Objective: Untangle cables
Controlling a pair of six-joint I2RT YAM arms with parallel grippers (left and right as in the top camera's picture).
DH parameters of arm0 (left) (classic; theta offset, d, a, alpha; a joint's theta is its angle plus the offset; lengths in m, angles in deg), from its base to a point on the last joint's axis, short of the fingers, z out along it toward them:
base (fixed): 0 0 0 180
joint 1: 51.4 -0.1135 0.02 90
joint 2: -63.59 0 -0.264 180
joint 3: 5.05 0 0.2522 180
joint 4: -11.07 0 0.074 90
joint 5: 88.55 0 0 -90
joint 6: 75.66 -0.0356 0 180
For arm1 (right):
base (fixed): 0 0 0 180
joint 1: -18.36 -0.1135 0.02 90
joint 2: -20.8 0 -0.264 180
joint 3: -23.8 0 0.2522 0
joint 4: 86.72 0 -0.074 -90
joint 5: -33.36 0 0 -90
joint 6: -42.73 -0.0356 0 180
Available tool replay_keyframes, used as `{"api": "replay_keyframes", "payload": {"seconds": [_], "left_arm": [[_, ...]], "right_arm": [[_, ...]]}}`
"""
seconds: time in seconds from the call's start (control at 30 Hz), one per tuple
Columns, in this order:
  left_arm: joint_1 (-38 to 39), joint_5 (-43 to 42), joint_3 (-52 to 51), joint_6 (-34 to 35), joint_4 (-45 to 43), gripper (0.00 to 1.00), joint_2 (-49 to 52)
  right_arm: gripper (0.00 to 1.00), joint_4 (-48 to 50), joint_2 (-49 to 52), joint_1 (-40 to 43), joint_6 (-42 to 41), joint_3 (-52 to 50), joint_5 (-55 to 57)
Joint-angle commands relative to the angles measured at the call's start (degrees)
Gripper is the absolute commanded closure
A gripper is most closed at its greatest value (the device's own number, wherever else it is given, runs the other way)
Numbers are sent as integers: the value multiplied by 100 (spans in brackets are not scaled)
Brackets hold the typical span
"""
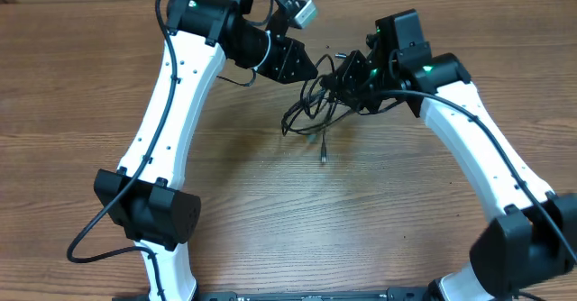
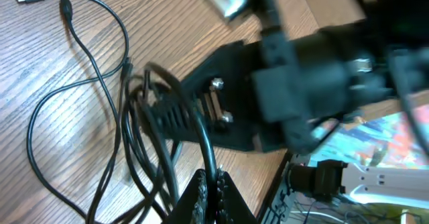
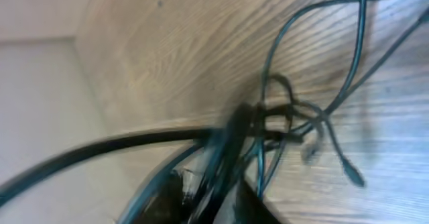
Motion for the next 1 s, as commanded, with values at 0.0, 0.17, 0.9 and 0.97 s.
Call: {"api": "replay_keyframes", "payload": {"seconds": [0.0, 0.17, 0.9, 0.97], "left_arm": [[-44, -297, 146, 11, 17, 96, -177], [-72, -203, 146, 9, 94, 96, -177], [155, 1123, 131, 33, 734, 96, -175], [155, 1158, 131, 33, 737, 96, -175]], "right_arm": [[96, 46, 101, 0, 55, -28, 92], [96, 90, 101, 0, 57, -28, 92], [96, 1189, 92, 4, -157, -24, -673], [96, 1270, 92, 13, -157, -20, -813]]}}
